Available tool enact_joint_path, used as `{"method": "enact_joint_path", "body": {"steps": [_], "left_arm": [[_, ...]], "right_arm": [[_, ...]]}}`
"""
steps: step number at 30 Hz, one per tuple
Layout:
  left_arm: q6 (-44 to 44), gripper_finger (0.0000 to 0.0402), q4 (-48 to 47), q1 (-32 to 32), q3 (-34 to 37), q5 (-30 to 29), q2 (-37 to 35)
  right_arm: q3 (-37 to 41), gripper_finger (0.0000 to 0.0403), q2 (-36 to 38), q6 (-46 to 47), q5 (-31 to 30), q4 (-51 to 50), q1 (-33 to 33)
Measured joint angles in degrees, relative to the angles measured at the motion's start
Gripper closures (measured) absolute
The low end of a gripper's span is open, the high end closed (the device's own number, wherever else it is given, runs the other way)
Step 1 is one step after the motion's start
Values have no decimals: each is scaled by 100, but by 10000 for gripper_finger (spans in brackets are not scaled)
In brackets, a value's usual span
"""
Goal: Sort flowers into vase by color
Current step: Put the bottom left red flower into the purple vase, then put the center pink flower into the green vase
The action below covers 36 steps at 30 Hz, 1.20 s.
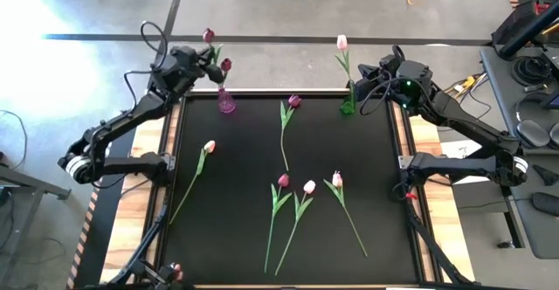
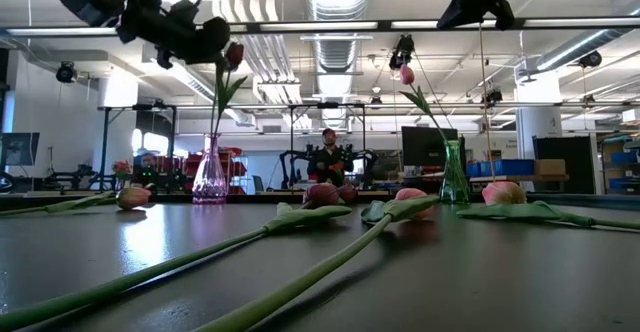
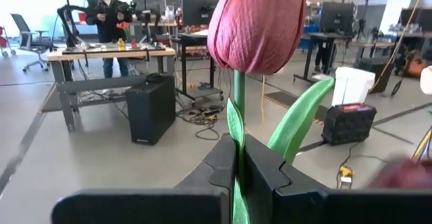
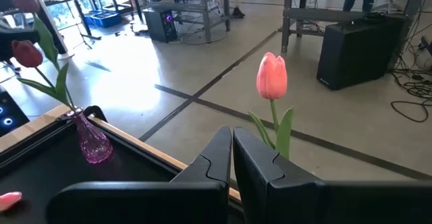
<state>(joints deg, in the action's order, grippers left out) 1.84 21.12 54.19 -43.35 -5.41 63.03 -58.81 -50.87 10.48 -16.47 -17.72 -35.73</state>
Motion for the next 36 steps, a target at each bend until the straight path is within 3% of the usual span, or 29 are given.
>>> {"method": "enact_joint_path", "body": {"steps": [8, 17, 26, 36], "left_arm": [[217, 401, 413, 7, 860, -7, -346], [118, 391, 309, 7, 1243, -147, -551], [14, 312, -75, -2, 1111, -157, -767], [-278, 234, -1848, -4, 1053, -153, -1808]], "right_arm": [[0, 393, 0, 104, 0, 2, 0], [0, 393, -4, 153, 2, 70, 0], [0, 393, -4, 142, 20, 186, 0], [0, 393, 11, -210, 46, 227, 162]]}}
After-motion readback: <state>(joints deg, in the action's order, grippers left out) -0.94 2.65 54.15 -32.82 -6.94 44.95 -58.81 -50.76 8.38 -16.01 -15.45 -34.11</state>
